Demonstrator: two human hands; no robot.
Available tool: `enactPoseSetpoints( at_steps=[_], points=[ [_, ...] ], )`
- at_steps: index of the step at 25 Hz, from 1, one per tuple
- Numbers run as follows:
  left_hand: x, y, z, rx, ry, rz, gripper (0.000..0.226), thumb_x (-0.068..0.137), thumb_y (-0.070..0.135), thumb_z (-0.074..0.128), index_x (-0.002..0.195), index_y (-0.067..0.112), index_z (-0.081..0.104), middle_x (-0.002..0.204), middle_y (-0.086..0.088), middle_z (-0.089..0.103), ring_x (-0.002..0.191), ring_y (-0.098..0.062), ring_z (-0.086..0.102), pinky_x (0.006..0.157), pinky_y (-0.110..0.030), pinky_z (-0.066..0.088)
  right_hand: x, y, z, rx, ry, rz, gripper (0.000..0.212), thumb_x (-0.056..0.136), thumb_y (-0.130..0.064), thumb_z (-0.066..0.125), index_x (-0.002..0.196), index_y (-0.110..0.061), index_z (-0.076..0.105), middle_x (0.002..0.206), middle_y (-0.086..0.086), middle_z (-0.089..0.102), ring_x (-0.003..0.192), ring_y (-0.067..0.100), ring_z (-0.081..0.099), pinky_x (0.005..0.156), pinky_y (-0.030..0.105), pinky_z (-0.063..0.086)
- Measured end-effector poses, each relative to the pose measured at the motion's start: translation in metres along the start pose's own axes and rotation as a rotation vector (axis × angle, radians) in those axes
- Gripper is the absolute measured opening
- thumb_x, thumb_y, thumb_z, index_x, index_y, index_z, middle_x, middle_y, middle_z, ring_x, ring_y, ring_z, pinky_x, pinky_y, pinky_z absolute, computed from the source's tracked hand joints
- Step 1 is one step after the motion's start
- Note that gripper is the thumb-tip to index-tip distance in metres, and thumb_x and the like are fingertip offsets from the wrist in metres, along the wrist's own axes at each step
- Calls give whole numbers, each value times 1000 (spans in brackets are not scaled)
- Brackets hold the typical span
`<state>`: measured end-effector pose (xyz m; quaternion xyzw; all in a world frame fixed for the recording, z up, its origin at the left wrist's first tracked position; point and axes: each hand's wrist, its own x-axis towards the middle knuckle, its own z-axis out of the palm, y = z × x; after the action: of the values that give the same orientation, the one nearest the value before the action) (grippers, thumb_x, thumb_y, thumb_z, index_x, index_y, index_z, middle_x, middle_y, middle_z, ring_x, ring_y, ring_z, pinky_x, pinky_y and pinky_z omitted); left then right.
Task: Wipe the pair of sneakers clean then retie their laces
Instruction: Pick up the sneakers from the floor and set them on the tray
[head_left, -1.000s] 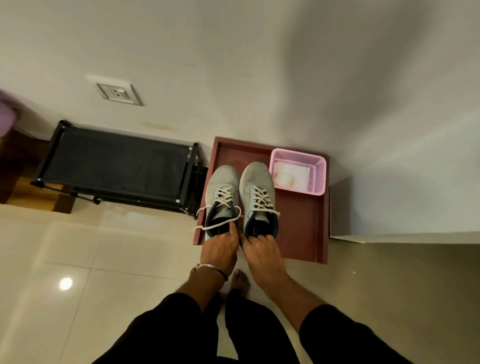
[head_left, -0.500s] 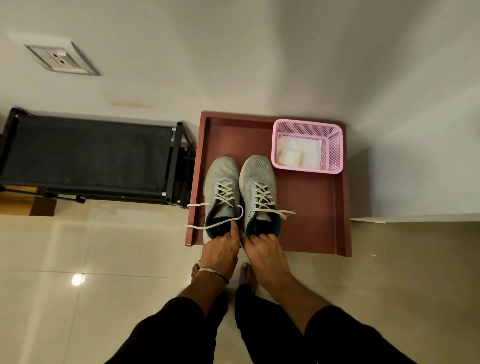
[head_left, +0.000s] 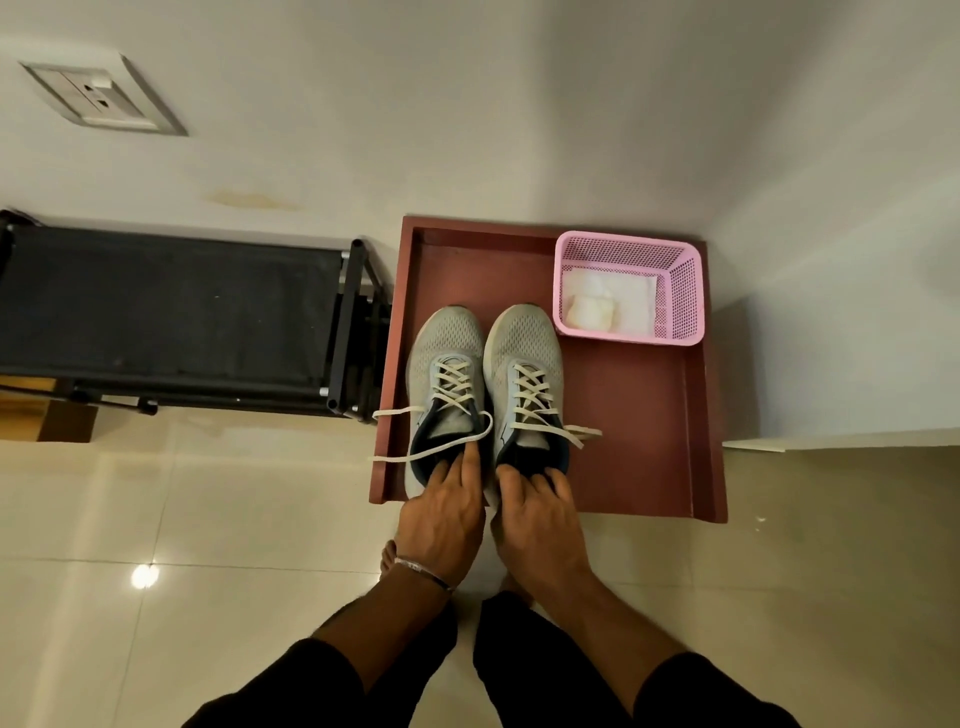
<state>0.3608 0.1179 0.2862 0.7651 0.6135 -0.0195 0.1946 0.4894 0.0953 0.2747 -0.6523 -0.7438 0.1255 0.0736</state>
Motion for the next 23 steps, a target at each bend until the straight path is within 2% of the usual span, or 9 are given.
enactPoseSetpoints(
  at_steps=[2, 5, 8, 12, 15, 19, 23],
  points=[
    [-1, -4, 9, 6, 139, 43, 65, 86, 25, 68, 144, 10, 43, 119, -4, 65, 101, -20, 63, 51, -25, 53, 1, 0, 3, 25, 55, 35, 39, 77, -23, 68, 113, -16, 55, 89, -2, 69, 83, 21, 63, 96, 44, 45],
    [3, -6, 19, 6, 338, 60, 54, 85, 25, 71, 135, 11, 56, 112, -7, 63, 95, -24, 61, 52, -28, 55, -1, 5, 15, 52, 166, 40, 28, 83, -27, 61, 109, -16, 60, 87, -2, 67, 83, 22, 62, 95, 44, 42],
    [4, -8, 32, 8, 424, 84, 51, 86, 24, 72, 132, 11, 59, 104, -7, 63, 91, -24, 60, 58, -30, 56, -4, 12, 32, 78, 267, 2, 26, 85, -28, 62, 108, -16, 62, 86, -3, 67, 81, 22, 62, 94, 43, 42],
    [1, -15, 48, -2, 483, 133, 48, 88, 24, 68, 134, 12, 58, 98, -4, 62, 86, -21, 59, 56, -31, 55, -6, 16, 47, 83, 395, -66, 26, 84, -26, 64, 108, -17, 61, 83, -4, 65, 76, 21, 59, 93, 43, 43],
    [-3, -17, 56, -25, 549, 149, 48, 89, 24, 68, 135, 16, 57, 106, -1, 61, 92, -20, 58, 60, -30, 55, -7, 19, 55, 79, 481, -99, 25, 84, -26, 65, 108, -17, 63, 85, -4, 65, 80, 20, 58, 96, 45, 42],
    [-9, -20, 59, -82, 592, 180, 48, 88, 24, 69, 134, 18, 57, 118, -1, 57, 104, -19, 54, 62, -27, 55, -12, 16, 58, 49, 493, -98, 35, 80, -29, 68, 114, -21, 61, 97, -6, 66, 95, 20, 58, 102, 49, 37],
    [-26, -24, 66, -111, 613, 205, 48, 88, 20, 66, 135, 16, 55, 135, -6, 52, 123, -22, 48, 86, -26, 55, -29, 16, 58, 44, 511, -22, 44, 79, -29, 68, 121, -22, 57, 113, -3, 64, 109, 20, 56, 103, 49, 38]
  ],
)
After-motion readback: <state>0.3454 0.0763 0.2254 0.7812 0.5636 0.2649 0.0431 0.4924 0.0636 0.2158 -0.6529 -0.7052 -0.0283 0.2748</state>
